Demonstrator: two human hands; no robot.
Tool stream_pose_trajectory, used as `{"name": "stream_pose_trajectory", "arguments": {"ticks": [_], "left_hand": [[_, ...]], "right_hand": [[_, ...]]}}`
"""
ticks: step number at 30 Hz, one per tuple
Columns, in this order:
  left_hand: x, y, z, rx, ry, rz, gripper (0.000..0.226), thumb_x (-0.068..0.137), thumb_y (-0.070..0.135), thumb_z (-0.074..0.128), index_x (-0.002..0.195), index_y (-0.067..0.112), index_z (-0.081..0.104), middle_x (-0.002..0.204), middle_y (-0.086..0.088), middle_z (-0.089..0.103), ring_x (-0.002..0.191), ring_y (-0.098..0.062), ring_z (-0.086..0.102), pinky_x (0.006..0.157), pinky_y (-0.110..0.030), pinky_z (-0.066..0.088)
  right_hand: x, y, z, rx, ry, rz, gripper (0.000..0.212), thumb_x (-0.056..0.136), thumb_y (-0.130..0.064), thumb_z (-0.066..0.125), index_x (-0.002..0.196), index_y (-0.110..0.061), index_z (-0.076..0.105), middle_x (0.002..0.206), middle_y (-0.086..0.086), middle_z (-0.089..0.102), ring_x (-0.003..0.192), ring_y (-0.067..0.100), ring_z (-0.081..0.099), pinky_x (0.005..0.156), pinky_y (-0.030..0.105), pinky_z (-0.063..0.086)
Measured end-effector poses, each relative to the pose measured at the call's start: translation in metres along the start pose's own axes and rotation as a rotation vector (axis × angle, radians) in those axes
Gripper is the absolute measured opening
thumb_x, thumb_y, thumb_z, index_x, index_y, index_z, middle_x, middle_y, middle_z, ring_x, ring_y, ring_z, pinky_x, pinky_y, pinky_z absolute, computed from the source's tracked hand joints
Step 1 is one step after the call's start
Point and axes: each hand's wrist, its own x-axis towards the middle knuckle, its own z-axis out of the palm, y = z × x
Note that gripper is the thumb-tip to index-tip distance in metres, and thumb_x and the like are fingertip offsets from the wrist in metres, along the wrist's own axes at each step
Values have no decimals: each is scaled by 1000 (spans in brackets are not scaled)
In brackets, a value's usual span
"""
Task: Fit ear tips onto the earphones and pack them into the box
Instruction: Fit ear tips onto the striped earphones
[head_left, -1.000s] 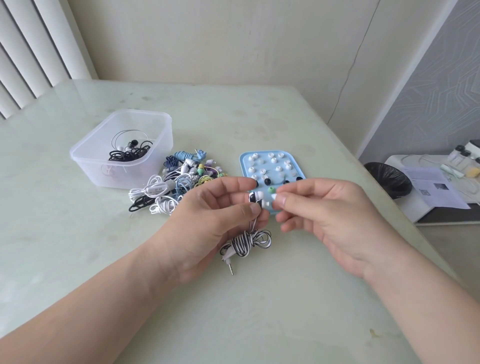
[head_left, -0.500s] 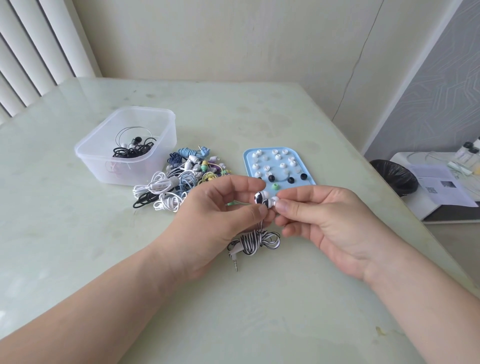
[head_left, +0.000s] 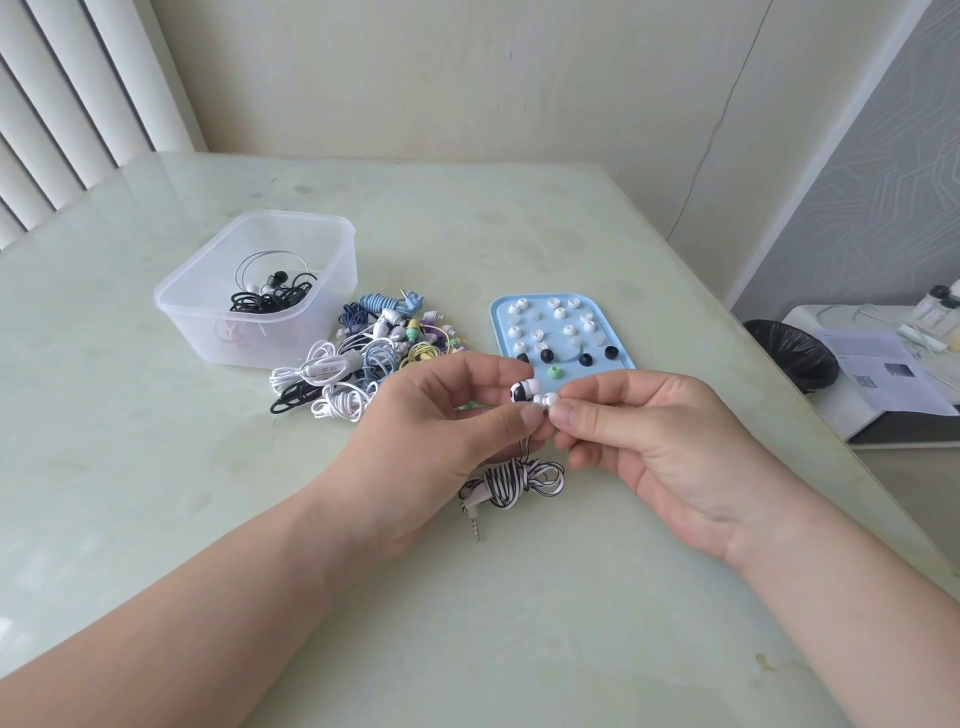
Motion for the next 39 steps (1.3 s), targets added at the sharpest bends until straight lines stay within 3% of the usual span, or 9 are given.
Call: {"name": "stream_pose_trajectory", "arguments": {"ticks": [6, 13, 20, 22, 25, 30, 33, 36, 39], "left_hand": [[-1, 0, 0, -30, 1, -16, 23, 86, -8, 72, 107, 0, 70, 92, -18, 73, 86, -31, 78, 78, -33, 62], [1, -1, -1, -50, 9, -25, 24, 86, -8, 72, 110, -5, 69, 94, -23, 72, 84, -32, 77, 80, -35, 62], [1, -3, -1, -37, 64, -23, 22, 85, -7, 75, 106, -2, 71, 94, -22, 70, 84, -31, 75, 87, -46, 62], [1, -3, -1, -48, 69, -18, 23, 84, -8, 76, 105, -2, 71, 90, -18, 70, 83, -31, 76, 89, -48, 62], [0, -2, 0, -43, 71, -14, 26, 80, -6, 79, 104, 0, 72, 88, -16, 71, 89, -39, 77, 92, -53, 60], [0, -1, 1, -33, 71, -13, 35, 73, 4, 84, 107, 2, 72, 93, -20, 69, 101, -51, 71, 95, -60, 57], [0, -1, 1, -41, 65, -9, 38, 72, 5, 84, 107, 2, 72, 95, -21, 69, 101, -51, 72, 93, -56, 59], [1, -2, 1, -49, 55, -4, 31, 79, -4, 79, 108, -1, 69, 91, -18, 69, 91, -41, 77, 83, -43, 62], [0, -2, 0, -37, 56, 2, 31, 79, -4, 79, 108, 0, 70, 92, -19, 69, 92, -42, 76, 84, -44, 62]], "right_hand": [[-1, 2, 3, -81, 27, -95, 27, 66, -11, 82, 89, 1, 76, 86, 26, 75, 76, 27, 67, 62, 31, 52], [-4, 5, 8, -265, 87, -300, 7, 81, 0, 80, 86, -4, 79, 75, 14, 77, 69, 20, 69, 62, 29, 55], [-7, 5, 10, -395, 56, -416, 12, 83, 3, 78, 88, -7, 81, 87, 5, 80, 83, 21, 77, 75, 27, 59], [-7, 5, 10, -392, 65, -414, 10, 84, 1, 77, 88, -8, 81, 85, 5, 80, 82, 21, 77, 77, 30, 60], [-4, 6, 8, -304, 78, -361, 8, 86, -2, 76, 86, -8, 81, 79, 10, 78, 73, 18, 72, 67, 29, 57], [0, 8, 7, -179, 84, -307, 4, 84, 3, 75, 88, 2, 76, 79, 21, 75, 69, 23, 68, 61, 29, 55], [0, 8, 5, -145, 70, -273, 5, 83, 3, 76, 87, 4, 75, 79, 23, 74, 69, 24, 68, 61, 30, 55], [1, 8, 4, -147, 54, -267, 5, 83, 1, 76, 87, 2, 76, 80, 23, 75, 70, 25, 68, 62, 30, 56], [1, 9, 4, -180, 36, -289, 4, 85, 1, 74, 89, 1, 76, 80, 20, 76, 72, 23, 70, 63, 30, 56]]}}
